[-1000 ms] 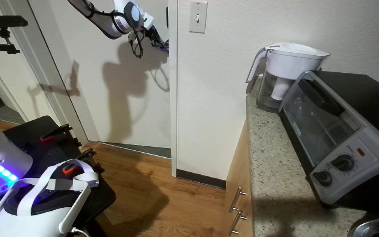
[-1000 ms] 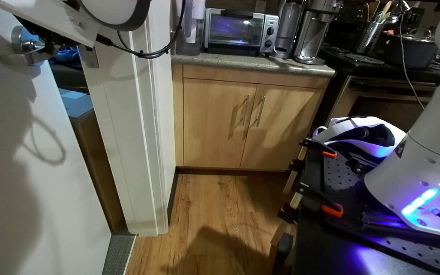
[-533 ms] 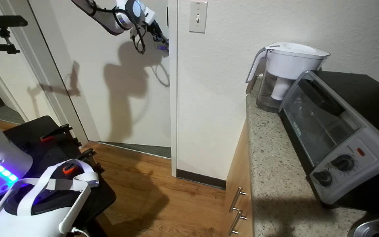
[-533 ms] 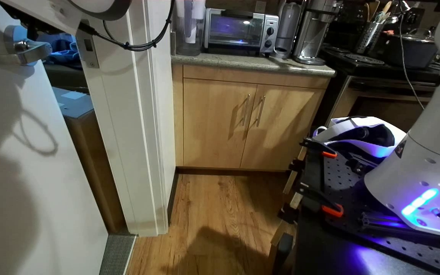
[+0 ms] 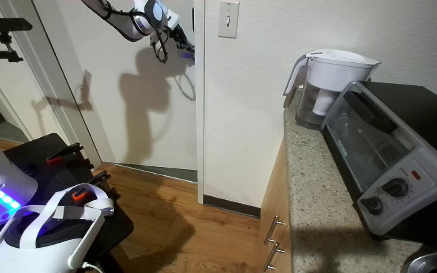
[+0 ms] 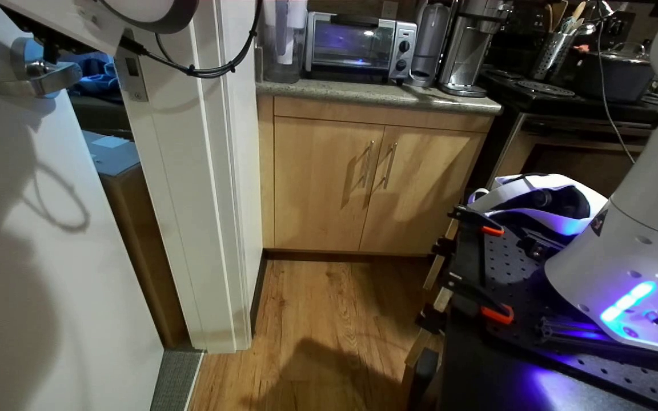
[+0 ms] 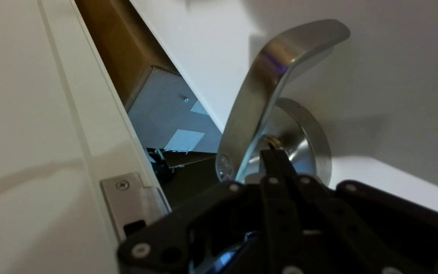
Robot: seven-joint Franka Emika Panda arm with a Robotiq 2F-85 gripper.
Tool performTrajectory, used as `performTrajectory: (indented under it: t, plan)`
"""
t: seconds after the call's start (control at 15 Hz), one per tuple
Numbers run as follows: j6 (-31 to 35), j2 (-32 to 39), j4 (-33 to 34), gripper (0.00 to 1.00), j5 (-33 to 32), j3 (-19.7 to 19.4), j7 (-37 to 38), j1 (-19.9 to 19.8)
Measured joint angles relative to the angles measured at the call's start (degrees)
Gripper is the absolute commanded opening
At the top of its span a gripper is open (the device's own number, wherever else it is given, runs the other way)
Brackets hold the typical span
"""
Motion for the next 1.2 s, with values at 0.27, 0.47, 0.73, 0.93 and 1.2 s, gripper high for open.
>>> performTrajectory:
  t: [0.27,0.47,0.73,0.93,1.2]
  plan:
    - [0.0,-0.5,-2.38,0.0,0.0,-1.83,0.0,1.49]
    - [0.0,-1.32,-4.55,0.0,0.0,-2.43,0.0,2.12]
    - [0.02,-1.15,-5.17,0.0,0.52,-2.03,0.0,2.13]
    - [0.45,-0.33,-4.62,0.0,1.63,-1.51,0.0,2.04]
    - [0.93,1.48,-2.6,0.0,3.0,-1.38,0.0,2.03]
